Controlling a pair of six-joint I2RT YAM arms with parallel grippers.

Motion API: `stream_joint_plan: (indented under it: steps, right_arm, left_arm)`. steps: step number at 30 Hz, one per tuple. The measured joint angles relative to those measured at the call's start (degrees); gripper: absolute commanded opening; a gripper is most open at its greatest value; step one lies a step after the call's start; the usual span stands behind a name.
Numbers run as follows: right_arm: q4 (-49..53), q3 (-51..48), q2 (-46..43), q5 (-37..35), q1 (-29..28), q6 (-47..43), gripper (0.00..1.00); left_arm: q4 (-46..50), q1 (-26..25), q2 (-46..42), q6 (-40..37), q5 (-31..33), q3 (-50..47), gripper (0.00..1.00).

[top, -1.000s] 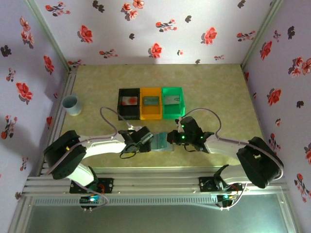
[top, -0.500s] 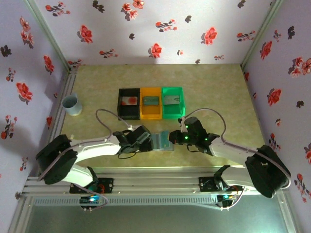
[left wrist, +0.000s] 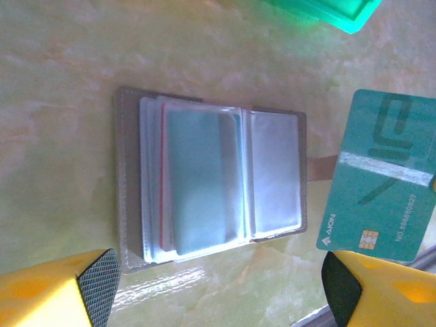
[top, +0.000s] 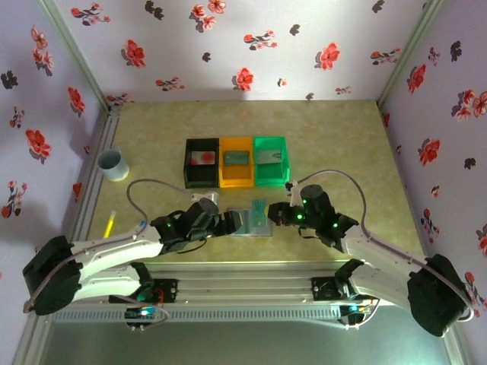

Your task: Take the credit cards out of the card holder

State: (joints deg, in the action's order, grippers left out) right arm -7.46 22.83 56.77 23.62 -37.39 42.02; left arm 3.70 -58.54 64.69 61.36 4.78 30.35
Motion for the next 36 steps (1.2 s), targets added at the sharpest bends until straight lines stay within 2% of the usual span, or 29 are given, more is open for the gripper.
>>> stream_joint_plan:
  steps: [8, 19, 36]
  right_arm:
    - [-4.72, -1.99, -3.30, 4.20, 0.00, 2.16, 0.00]
    - [-10.93, -4.00, -3.96, 7.93, 0.00, 5.18, 0.00]
    - [-14.95, -4.28, -3.96, 9.66, 0.00, 6.64, 0.00]
  left_arm:
    - [-14.82, -0.28, -0.04, 0.42, -5.11, -4.63, 0.81]
    - [-30.82, -1.31, -0.04, 1.36, -8.55, -8.83, 0.76]
    - [-42.73, -1.62, 1.22, 2.27, -11.54, -10.64, 0.61]
